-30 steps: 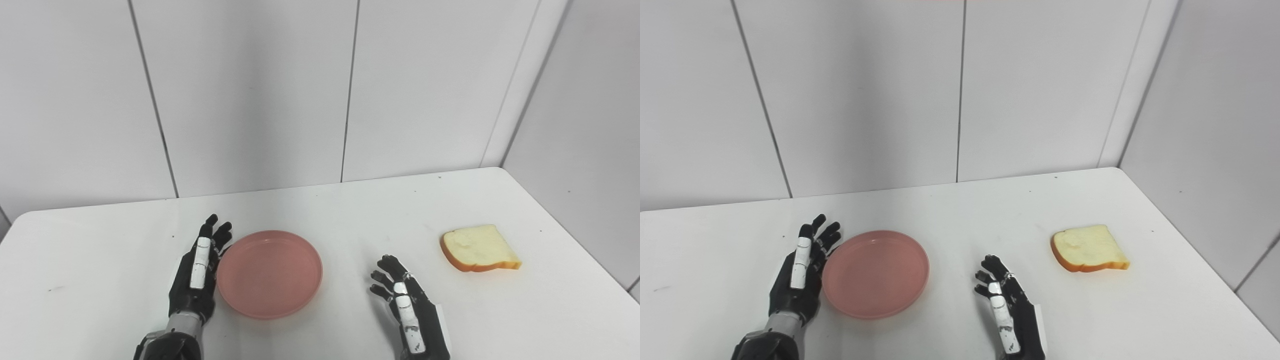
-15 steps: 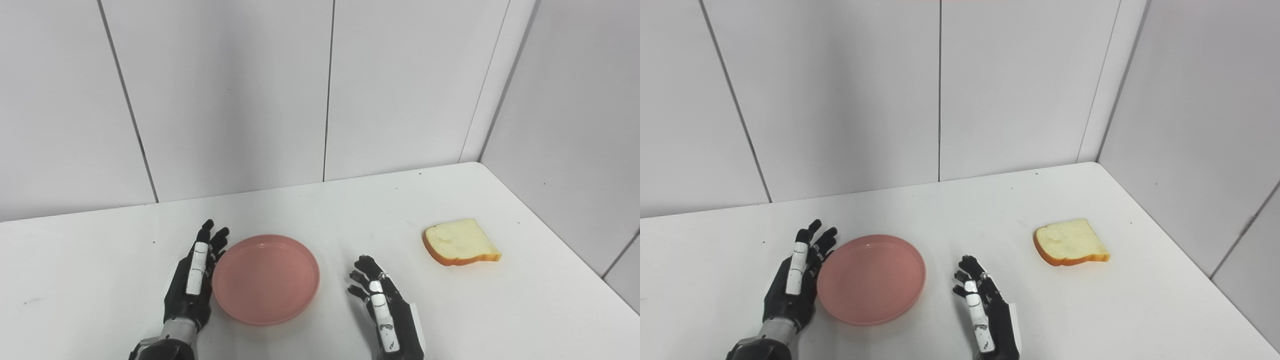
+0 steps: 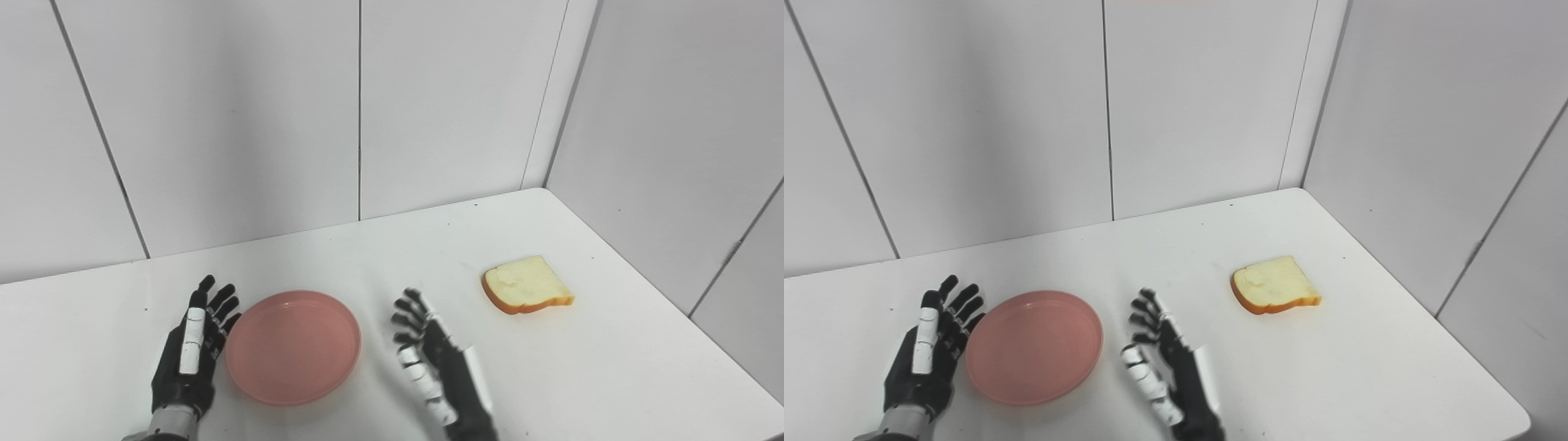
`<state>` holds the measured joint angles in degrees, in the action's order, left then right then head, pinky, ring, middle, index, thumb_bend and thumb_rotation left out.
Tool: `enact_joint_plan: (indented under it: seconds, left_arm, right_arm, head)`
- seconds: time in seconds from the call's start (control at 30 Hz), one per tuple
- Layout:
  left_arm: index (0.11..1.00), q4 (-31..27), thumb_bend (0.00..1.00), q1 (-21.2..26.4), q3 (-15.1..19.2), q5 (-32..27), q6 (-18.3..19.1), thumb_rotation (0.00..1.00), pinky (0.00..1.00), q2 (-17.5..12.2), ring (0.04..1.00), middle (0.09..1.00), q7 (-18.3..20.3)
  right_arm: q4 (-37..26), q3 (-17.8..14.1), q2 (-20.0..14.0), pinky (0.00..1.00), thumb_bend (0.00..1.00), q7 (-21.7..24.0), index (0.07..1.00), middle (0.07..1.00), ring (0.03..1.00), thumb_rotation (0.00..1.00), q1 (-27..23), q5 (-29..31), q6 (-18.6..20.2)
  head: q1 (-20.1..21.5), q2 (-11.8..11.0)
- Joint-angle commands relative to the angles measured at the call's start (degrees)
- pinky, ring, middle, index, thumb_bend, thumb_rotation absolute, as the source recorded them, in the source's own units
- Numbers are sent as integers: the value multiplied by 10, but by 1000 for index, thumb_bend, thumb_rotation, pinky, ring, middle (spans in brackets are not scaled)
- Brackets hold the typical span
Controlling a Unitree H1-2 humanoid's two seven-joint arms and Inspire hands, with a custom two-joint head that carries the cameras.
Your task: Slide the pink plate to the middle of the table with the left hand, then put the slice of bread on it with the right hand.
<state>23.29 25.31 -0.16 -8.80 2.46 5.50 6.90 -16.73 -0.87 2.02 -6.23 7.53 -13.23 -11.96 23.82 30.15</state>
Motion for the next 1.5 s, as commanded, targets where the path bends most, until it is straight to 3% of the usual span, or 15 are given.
enact_joint_plan:
  seconds: [0.0, 0.17, 0.37, 0.53, 0.67, 0.8, 0.9, 1.0, 1.1, 1.2, 1.47]
  left_arm:
    - [937, 11, 901, 4, 1, -1, 3, 846, 870, 0, 911, 887, 1]
    - [938, 18, 911, 7, 1, -1, -3, 844, 882, 4, 919, 884, 3]
    - [947, 17, 923, 7, 2, -1, -1, 838, 891, 10, 927, 891, 0]
    - [954, 21, 900, 11, -1, 6, -3, 846, 891, 12, 936, 898, -1]
    - [955, 28, 894, 15, -2, 10, -6, 849, 874, 14, 924, 888, -5]
    - [963, 27, 888, 15, -5, 13, -6, 857, 879, 15, 923, 891, -6]
    - [962, 27, 885, 15, -3, 10, -4, 852, 898, 17, 927, 896, -6]
    - [961, 27, 897, 14, -3, 10, -4, 844, 896, 18, 924, 896, -7]
    - [966, 27, 899, 13, -3, 11, -2, 846, 894, 19, 922, 902, -6]
    - [963, 27, 905, 13, -2, 7, -1, 831, 911, 21, 921, 899, -5]
    - [972, 32, 909, 17, -8, 19, -5, 862, 880, 18, 918, 903, -7]
  right_arm:
    - [-54, -22, -59, 752, 864, 27, 928, 840, 800, 916, -7, 7, 22]
    - [-84, -66, -158, 746, 833, 65, 925, 844, 801, 846, -47, 16, 40]
    - [-120, -111, -258, 710, 963, 99, 910, 862, 809, 735, -86, -7, 113]
    - [-119, -133, -342, 757, 1000, 147, 937, 931, 880, 550, -111, -20, 143]
    - [-105, -137, -422, 871, 1000, 199, 949, 973, 959, 370, -132, -29, 173]
    - [-82, -126, -485, 883, 1000, 244, 954, 982, 979, 327, -153, -52, 201]
    - [-37, -101, -531, 830, 1000, 261, 945, 973, 957, 312, -176, -96, 176]
    - [-4, -69, -563, 845, 1000, 275, 922, 967, 958, 308, -200, -145, 169]
    - [13, -41, -581, 863, 1000, 299, 910, 968, 980, 271, -222, -173, 176]
    - [41, -10, -598, 876, 1000, 351, 913, 973, 994, 258, -252, -174, 195]
    - [127, 61, -613, 786, 1000, 437, 908, 970, 973, 259, -317, -208, 203]
  head:
    - [-1, 0]
    - [-6, 0]
    - [-15, 4]
    - [-22, 5]
    - [-28, 6]
    - [-32, 6]
    - [-34, 7]
    - [-34, 7]
    - [-34, 7]
    - [-35, 8]
    - [-38, 6]
